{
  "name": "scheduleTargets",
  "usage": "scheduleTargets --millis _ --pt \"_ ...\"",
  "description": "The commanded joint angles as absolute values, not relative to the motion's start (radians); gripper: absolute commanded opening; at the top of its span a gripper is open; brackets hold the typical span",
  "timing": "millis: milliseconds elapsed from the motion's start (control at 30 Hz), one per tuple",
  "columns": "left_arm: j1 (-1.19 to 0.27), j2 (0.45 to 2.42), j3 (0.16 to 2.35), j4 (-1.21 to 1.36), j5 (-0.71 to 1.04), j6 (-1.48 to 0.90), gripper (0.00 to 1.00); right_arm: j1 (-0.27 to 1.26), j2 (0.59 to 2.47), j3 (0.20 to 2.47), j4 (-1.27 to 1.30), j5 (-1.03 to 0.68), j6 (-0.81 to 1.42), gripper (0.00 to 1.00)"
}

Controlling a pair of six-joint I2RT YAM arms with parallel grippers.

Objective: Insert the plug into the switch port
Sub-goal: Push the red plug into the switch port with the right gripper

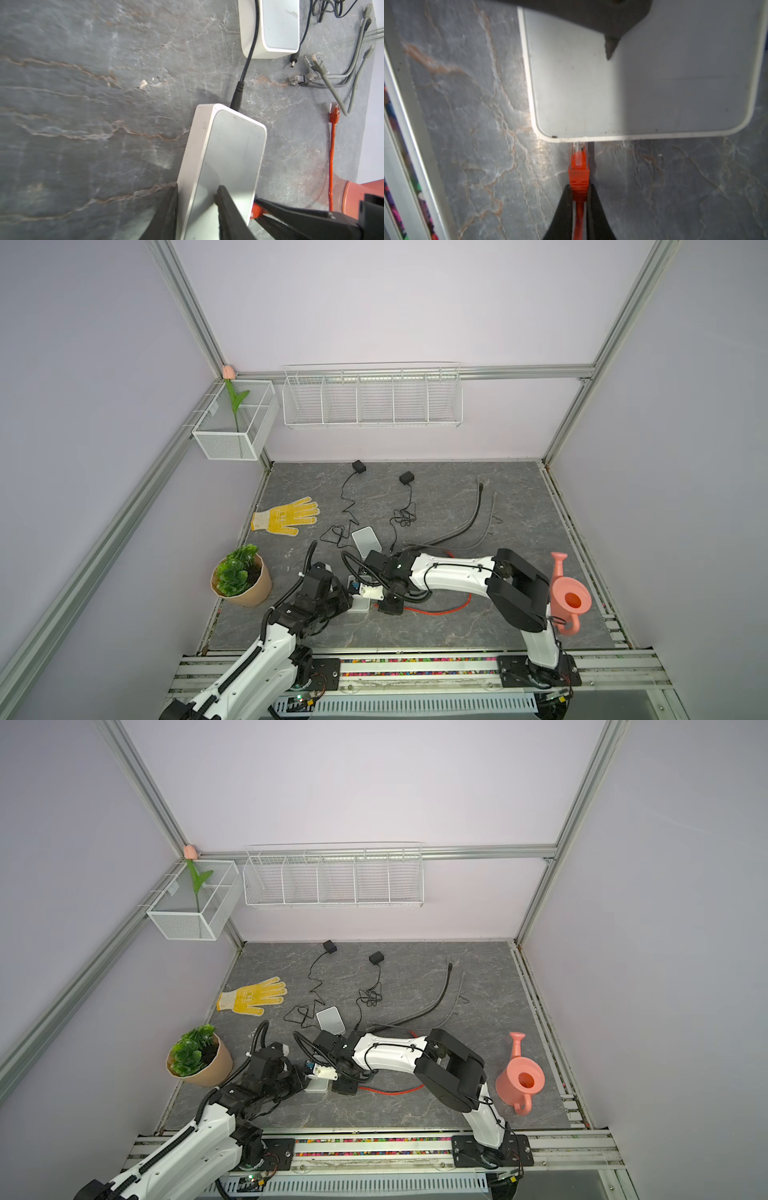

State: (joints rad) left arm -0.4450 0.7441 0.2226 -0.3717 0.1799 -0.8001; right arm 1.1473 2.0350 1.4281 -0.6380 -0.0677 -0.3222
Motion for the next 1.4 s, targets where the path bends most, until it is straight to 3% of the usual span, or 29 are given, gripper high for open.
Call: scheduleTargets --millis 0,600,1067,1367 --pt "-0.445 0.743 0.218 -0.388 0.193 -0.793 0.32 1.151 1.975 1.444 -0.601 -0.078 -0.333 0.07" --pt "-0.445 0.745 0.216 -0.386 0.197 -0.794 0.32 1.174 2.0 1.394 -0.516 -0.144 -0.307 0.07" --pt "-0.446 0.74 0.209 -0.362 0.261 -0.796 0.31 1.175 1.914 1.273 -0.187 -0.128 -0.226 0.07" --pt "-0.447 0.719 0.162 -0.366 0.271 -0.81 0.29 1.177 1.921 1.302 -0.128 -0.159 -0.197 0.07"
